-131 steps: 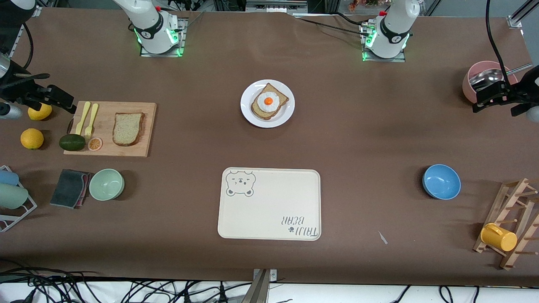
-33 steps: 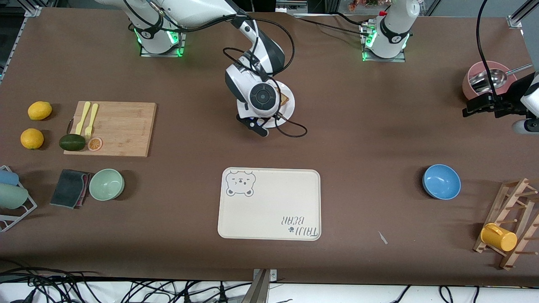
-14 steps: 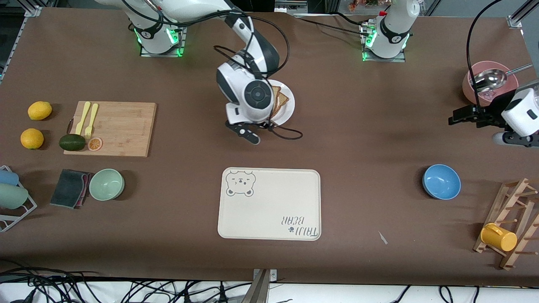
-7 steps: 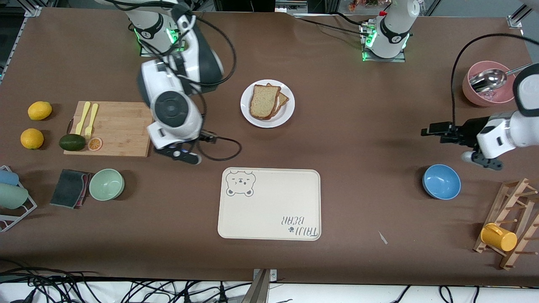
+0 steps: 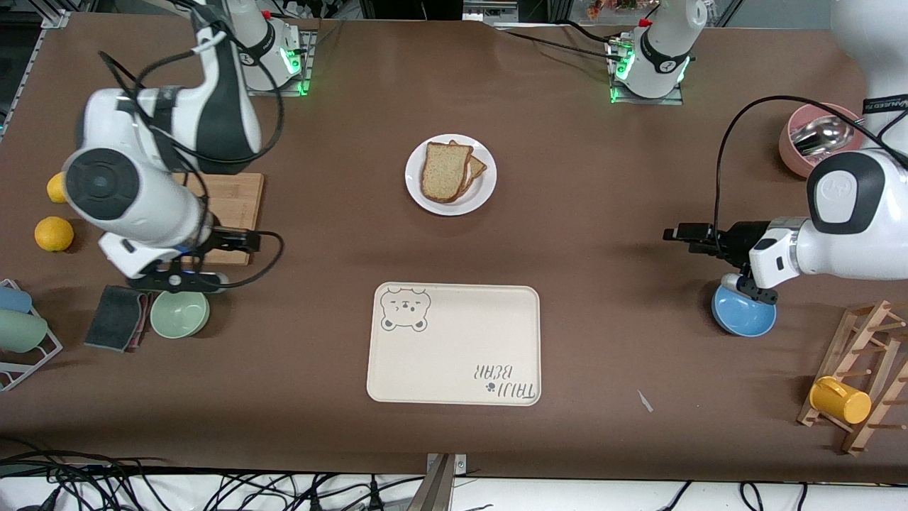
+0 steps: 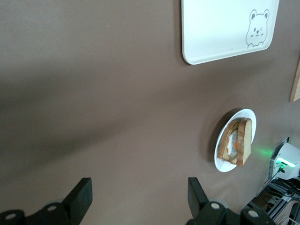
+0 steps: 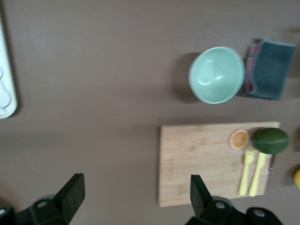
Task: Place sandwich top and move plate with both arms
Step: 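Retract the right gripper while the left gripper reaches toward the plate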
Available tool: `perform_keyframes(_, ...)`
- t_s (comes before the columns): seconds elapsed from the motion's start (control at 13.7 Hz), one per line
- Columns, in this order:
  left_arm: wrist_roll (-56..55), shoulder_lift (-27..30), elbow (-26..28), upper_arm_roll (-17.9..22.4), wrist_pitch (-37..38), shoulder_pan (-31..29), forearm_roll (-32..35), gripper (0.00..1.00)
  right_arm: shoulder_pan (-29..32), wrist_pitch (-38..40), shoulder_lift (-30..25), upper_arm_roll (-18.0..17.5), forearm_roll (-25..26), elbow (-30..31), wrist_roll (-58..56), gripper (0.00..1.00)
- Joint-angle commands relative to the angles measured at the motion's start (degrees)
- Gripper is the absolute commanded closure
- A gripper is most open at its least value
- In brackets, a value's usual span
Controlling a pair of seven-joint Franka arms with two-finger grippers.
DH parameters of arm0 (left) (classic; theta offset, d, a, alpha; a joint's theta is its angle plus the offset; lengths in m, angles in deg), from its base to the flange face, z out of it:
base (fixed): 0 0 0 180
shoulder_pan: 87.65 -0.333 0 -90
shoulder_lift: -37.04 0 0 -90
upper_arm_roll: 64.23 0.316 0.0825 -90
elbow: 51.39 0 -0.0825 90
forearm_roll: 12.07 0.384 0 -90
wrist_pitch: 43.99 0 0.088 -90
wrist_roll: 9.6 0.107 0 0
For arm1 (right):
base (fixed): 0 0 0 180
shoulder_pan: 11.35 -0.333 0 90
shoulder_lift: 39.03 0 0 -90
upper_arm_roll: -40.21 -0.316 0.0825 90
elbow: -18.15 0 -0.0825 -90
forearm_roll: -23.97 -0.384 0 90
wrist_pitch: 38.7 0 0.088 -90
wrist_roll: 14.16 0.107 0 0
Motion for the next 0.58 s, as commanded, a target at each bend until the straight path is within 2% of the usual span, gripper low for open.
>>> perform_keyframes(0.0, 2.30, -0.13, 1.12, -0.34, -1.54, 0.35, -7.95, 0.09, -0.76, 0.74, -3.45, 2.99, -0.29, -0.85, -1.60, 0.01)
perform_keyframes(0.15, 6.75, -2.31, 0.85, -0.95, -1.63, 1.14, -10.36, 0.08, -0.59, 0.39, -4.26, 3.43, -0.63, -1.30, -4.49, 0.00)
perform_keyframes(0.22, 9.48, -3.11, 0.50, -1.39, -1.72, 1.49, -10.63, 0.02, -0.41, 0.65, -4.26, 3.51, -0.81, -1.30, -4.94, 0.00)
perform_keyframes(0.29, 10.90, -4.42, 0.33, -1.74, -1.80, 1.84, -11.68, 0.01, -0.06, 0.83, -4.26, 3.60, -0.90, -1.30, -5.03, 0.00)
perform_keyframes(0.37, 11.79, -5.57, 0.24, -1.83, -2.41, 1.94, -12.82, 0.01, 0.38, 1.27, -4.96, 4.39, -1.86, -1.39, -5.82, 0.00)
perform_keyframes(0.51, 14.42, -6.63, 0.24, -2.71, -4.78, 4.29, -13.01, 0.01, 1.17, 5.20, -5.49, 5.18, -6.85, -1.83, -8.19, 0.00)
